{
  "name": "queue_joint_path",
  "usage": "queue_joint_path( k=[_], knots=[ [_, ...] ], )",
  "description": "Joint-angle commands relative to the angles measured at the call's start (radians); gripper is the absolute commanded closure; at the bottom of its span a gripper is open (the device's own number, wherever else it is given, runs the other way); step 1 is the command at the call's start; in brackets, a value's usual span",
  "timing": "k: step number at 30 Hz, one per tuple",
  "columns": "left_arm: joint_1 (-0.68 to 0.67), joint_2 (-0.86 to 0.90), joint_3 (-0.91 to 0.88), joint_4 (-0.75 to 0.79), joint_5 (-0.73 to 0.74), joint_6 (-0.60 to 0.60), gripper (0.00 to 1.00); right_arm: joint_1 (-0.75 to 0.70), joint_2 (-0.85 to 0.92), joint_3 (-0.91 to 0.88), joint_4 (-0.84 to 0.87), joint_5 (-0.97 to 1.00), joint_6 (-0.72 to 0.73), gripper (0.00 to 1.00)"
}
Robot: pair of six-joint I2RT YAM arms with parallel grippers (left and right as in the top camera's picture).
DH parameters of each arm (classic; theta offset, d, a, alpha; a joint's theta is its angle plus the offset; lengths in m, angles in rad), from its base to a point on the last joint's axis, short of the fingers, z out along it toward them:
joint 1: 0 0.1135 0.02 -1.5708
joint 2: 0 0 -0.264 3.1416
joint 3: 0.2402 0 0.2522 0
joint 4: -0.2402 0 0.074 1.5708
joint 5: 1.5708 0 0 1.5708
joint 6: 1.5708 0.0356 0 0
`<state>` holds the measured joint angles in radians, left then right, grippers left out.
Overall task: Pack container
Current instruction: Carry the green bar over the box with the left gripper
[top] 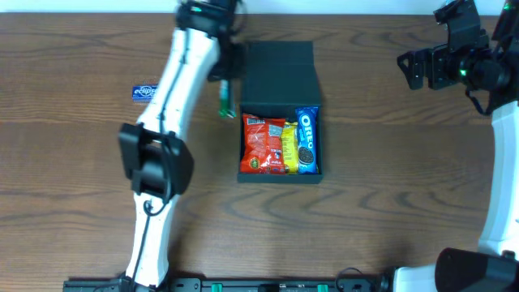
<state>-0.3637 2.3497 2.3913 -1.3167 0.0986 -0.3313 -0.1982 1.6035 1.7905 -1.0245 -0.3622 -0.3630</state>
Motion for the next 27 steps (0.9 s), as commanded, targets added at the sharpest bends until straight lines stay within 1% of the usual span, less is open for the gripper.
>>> queue_joint_path(
  k=[1,6,8,12,17,22,27],
  knots=[
    [-0.087,-0.005,0.021,-0.013,0.025,-0.040,0.94,-0.011,0.000,0.001,0.008,0.018,-0.012,0.01],
    [-0.208,-0.005,0.016,-0.020,0.002,-0.052,0.94,-0.013,0.000,0.001,0.017,0.052,-0.013,0.01],
    [-0.254,-0.005,0.005,-0.024,-0.047,-0.101,0.94,-0.015,0.000,0.001,0.026,0.052,-0.017,0.01],
    [-0.311,-0.005,-0.047,-0.015,-0.057,-0.198,0.94,-0.019,0.000,0.001,0.039,0.051,-0.016,0.01],
    [-0.346,-0.005,-0.116,0.024,-0.039,-0.257,0.94,-0.019,0.000,0.001,0.037,0.051,-0.016,0.01],
    [-0.353,-0.005,-0.147,0.027,-0.041,-0.345,0.94,-0.019,0.000,0.001,0.037,0.051,-0.016,0.01],
    [-0.351,-0.005,-0.168,0.043,-0.035,-0.381,0.94,-0.019,0.000,0.001,0.037,0.051,-0.016,0.01]
  ],
)
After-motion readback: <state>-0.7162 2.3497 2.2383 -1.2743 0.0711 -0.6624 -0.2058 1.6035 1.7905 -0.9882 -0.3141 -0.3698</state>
